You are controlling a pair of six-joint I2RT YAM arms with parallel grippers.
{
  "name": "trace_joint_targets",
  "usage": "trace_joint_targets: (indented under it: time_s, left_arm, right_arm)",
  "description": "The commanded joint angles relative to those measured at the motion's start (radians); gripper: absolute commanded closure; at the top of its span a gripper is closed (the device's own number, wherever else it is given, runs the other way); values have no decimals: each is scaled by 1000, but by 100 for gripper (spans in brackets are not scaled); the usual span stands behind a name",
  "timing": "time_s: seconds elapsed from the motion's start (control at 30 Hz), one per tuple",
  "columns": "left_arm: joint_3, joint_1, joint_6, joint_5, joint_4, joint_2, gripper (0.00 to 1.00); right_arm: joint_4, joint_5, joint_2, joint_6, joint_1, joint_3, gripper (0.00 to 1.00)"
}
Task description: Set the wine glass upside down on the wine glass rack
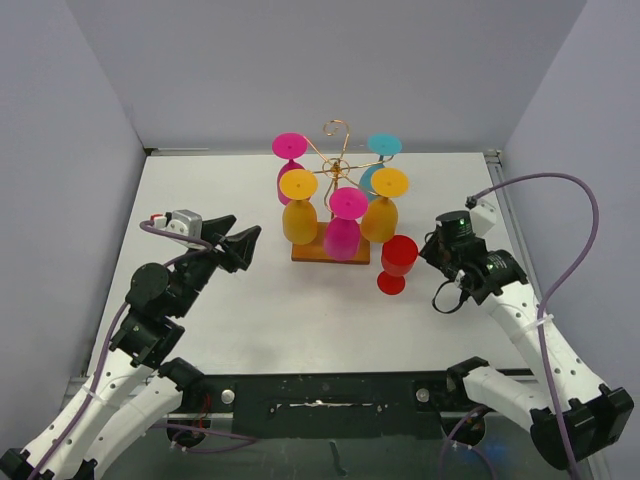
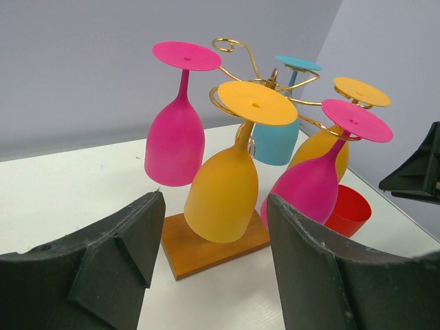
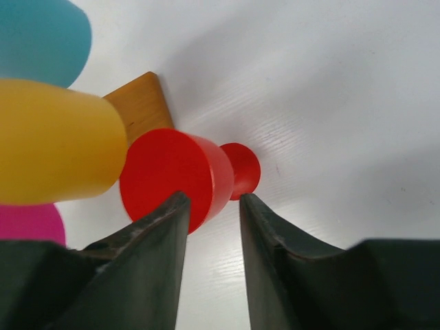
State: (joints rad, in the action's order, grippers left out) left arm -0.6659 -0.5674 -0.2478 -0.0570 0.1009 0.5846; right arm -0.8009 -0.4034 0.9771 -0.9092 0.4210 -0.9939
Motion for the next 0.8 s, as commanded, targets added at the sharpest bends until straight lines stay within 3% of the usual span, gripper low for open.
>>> trace_joint_targets:
  time_s: [0.0,0.53,0.67,0.77]
  left_arm:
    - [-9,4,11,-23,36,-6,40]
    - [-7,4,15,-34,33,-5,40]
    - [-6,4,15,-35,31,-8,40]
    - [-6,4,16,-37,31,-11,40]
  right_arm:
    - [98,145,37,133,-65,16,71]
    - [115,185,117,208,-68,-4,67]
    - [112,181,146,223,-65,-2,70]
    - [99,155,160,240,-66,-11,78]
